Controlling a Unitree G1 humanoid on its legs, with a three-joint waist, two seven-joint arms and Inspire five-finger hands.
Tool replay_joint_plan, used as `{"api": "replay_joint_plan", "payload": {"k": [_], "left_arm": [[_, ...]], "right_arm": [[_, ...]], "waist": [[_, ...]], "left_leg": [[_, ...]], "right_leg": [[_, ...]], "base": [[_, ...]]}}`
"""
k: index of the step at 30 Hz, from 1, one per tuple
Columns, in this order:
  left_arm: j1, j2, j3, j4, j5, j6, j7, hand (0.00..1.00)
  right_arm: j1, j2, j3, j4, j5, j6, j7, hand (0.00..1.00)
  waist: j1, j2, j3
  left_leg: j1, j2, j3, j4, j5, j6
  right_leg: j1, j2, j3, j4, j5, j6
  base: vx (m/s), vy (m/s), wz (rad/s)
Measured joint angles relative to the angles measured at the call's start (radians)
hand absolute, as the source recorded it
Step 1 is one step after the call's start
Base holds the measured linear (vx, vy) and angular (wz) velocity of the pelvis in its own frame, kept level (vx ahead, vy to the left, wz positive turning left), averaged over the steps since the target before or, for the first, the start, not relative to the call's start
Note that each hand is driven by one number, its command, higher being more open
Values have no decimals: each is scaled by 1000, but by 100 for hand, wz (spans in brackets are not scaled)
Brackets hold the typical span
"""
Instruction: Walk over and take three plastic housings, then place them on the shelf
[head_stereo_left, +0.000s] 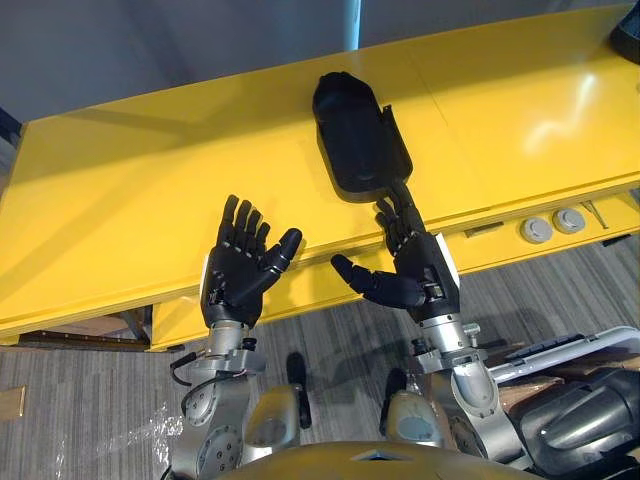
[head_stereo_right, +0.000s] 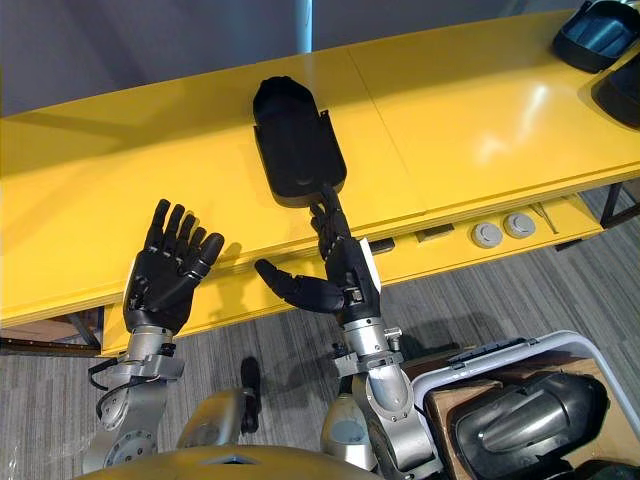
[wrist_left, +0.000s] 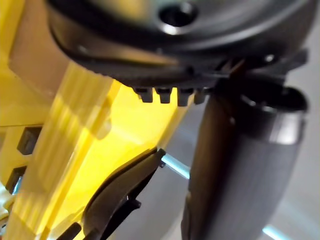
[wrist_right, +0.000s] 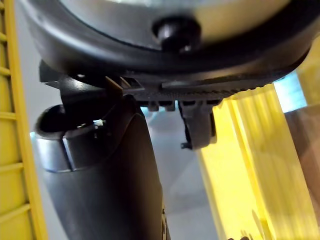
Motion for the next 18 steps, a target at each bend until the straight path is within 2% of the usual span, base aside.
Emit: {"api": "replay_joint_plan", "payload": {"k": [6,10,18], "left_arm": [[1,-1,10,0,2,9,0,100],[-2,-15,10,1,5,11,-1,100],[-20,-22,15,34,5,23,-7,100]], "right_arm": [[-19,22,-11,16,-29,2,-25,100],[-52,36,-11,50,-38,43,-38,100],[-133,35,-37,115,-72,74,-66,100]], "waist": [[3,0,0],[2,1,-1],[9,3,-1]], "left_leg": [[-1,-4,-8,-2,4,0],[-1,-4,-8,-2,7,2],[3,-4,-21,-1,12,1]], "right_leg": [[0,-3,-10,-1,-2,-3],[4,-3,-10,0,1,3],[18,-2,-20,1,2,3]], "base": [[-19,2,4],[0,0,0],[-5,0,4]]}}
